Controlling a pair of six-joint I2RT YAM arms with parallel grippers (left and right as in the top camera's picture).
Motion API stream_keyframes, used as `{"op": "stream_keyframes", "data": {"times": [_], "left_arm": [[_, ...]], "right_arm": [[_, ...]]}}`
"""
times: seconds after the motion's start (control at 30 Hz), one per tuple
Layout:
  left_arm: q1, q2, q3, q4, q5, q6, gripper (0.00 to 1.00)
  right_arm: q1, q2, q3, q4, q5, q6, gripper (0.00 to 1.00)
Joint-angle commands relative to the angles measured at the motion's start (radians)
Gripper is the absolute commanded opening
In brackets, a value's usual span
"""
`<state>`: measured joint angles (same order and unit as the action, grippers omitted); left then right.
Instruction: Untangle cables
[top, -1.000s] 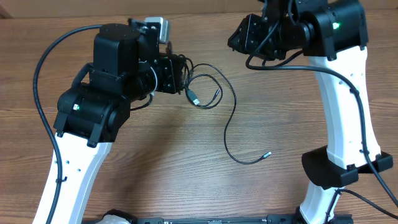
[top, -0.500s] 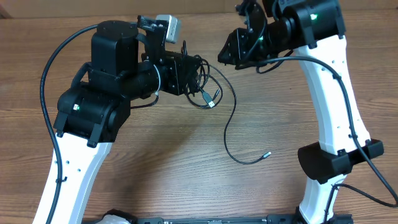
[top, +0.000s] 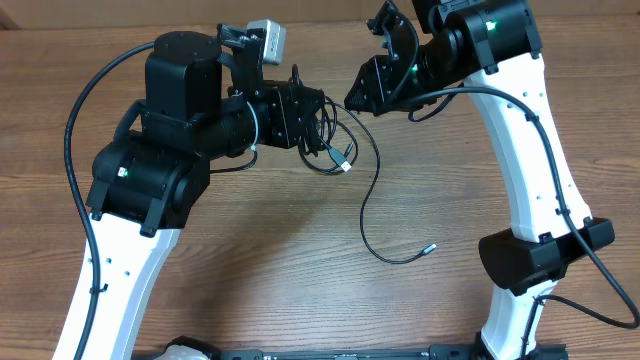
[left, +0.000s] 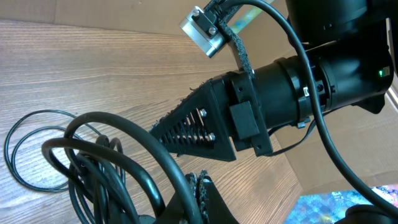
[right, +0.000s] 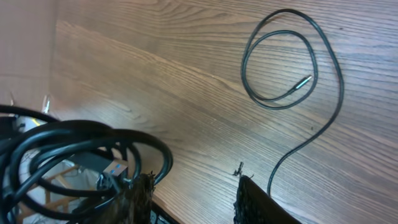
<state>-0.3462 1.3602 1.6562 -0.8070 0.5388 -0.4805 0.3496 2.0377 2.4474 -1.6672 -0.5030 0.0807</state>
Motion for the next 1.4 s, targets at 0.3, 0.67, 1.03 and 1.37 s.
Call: {"op": "stream_keyframes", "data": {"times": [0.3, 0.67, 1.03, 1.37], "left_arm": [[0.000, 0.003, 0.009, 0.008, 0.032, -0.040, 0.04], [0.000, 0.003, 0.009, 0.008, 0.106, -0.040, 0.04], [0.000, 0.003, 0.009, 0.008, 0.109, -0.040, 0.04], [0.030, 0.003, 0.009, -0.101, -0.085, -0.021, 0.04]], "right_arm": [[0.088, 0.011, 0.000, 0.043, 0.032, -0.017, 0.38], [0.089, 0.066, 0.000, 0.049, 0.074, 0.004, 0.36], [0.088, 0.067, 0.000, 0.068, 0.257, 0.086, 0.17], [0.087, 0.067, 0.000, 0.035, 0.577, 0.274, 0.04]]}}
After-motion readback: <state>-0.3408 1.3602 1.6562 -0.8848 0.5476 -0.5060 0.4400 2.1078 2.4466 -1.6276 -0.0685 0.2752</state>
